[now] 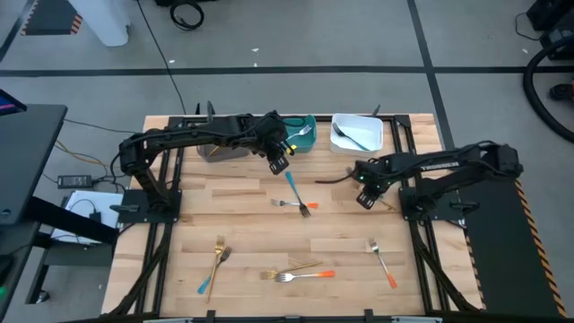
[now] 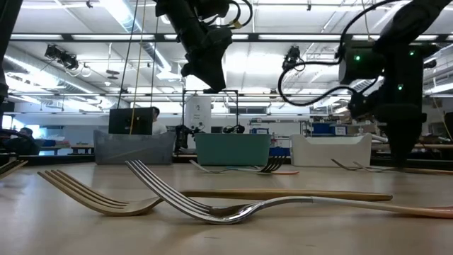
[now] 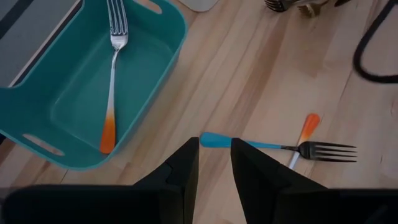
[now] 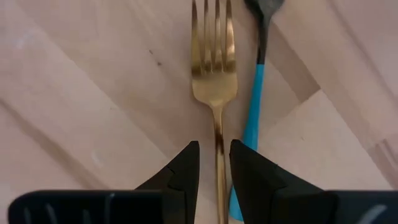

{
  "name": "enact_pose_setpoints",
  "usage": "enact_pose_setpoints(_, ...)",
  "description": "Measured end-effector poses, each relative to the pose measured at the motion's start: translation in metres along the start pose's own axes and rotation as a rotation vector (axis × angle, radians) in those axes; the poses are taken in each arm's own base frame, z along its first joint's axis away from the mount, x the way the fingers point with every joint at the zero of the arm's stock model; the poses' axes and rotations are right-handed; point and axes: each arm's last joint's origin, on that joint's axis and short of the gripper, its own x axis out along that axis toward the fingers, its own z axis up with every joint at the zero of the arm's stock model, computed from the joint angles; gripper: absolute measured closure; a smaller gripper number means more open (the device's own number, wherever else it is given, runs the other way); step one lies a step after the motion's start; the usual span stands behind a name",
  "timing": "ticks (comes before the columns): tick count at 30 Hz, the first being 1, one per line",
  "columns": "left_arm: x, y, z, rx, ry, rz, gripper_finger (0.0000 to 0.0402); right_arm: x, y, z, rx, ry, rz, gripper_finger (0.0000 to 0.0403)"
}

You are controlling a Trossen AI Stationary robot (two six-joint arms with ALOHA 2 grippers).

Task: Sort silverware by color (type)
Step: Put the gold fork into the black bin

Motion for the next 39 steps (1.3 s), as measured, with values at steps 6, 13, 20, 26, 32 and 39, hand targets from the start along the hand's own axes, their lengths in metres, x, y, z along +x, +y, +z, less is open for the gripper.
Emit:
enact_pose_setpoints(6,0.0,0.0,0.0,0.0,0.001,0.0,0.0299,0.013,0.003,0.005,-0.003,0.05,-0.049,0.0307)
enact_pose_setpoints(13,0.0,0.0,0.0,0.001,0.001,0.001,0.0299,0.015,0.006,0.008,-0.001,0.084,-0.014,0.0379)
enact_pose_setpoints(20,0.0,0.001,0.0,0.0,0.001,0.003,0.0299,-0.005,0.012,0.018,0.003,0.008,0.085,0.0393)
enact_pose_setpoints(26,0.0,0.003,0.002,-0.009,-0.018,0.002,0.0299,-0.041,0.017,0.035,-0.051,-0.118,0.2,0.0393)
enact_pose_setpoints(32,0.0,0.0,0.011,-0.013,-0.101,-0.05,0.0299,-0.093,0.016,0.064,-0.116,-0.394,0.237,0.0393)
enact_pose_setpoints(39,-0.005,-0.012,0.028,-0.016,-0.274,-0.21,0.0299,-0.148,0.018,0.09,-0.167,-0.749,0.326,0.0393)
